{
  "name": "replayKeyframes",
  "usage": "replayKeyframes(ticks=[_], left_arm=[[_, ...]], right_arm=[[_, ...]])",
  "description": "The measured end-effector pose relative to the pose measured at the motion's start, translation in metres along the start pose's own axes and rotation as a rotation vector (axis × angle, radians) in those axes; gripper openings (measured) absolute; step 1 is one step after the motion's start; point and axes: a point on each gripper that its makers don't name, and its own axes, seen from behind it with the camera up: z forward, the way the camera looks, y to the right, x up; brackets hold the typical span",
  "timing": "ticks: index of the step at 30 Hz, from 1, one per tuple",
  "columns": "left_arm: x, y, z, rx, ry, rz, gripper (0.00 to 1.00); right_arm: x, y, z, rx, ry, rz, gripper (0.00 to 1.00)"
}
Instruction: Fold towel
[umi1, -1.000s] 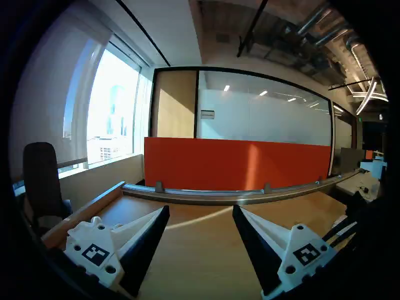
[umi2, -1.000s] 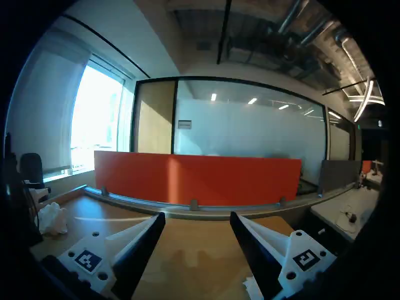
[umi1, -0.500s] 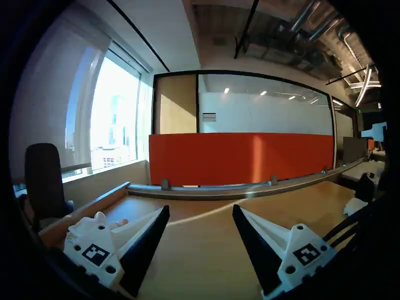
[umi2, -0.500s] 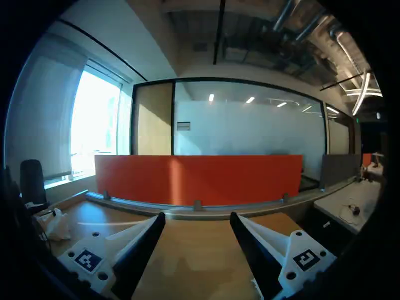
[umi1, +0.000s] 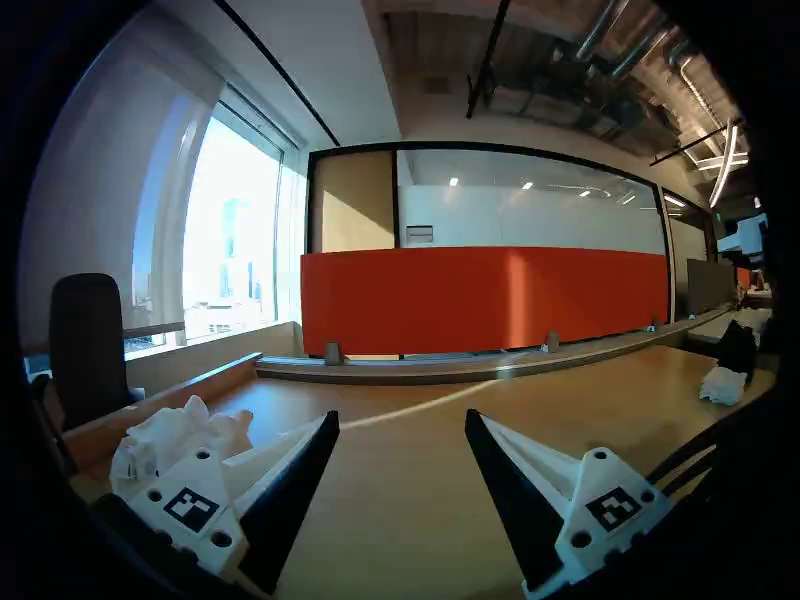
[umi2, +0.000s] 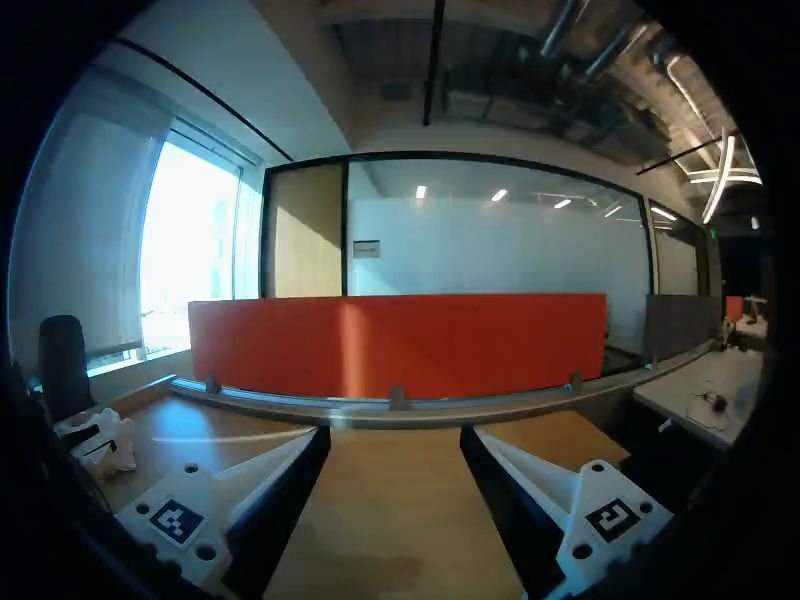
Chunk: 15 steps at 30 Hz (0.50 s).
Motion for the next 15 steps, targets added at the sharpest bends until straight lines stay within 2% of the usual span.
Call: replayKeyframes(ticks=[8,15], left_arm=[[-0.026,-0.003,0.001,0.009,0.005,0.01,0.93],[-0.036,-0.005,0.002,0.005,0.01,-0.018,0.93]], right_arm=[[-0.017,0.0,0.002,-0.008,-0.003,0.001,1.0],[-0.027,-0.011,0.007,0.008,-0.008,-0.016,1.0]])
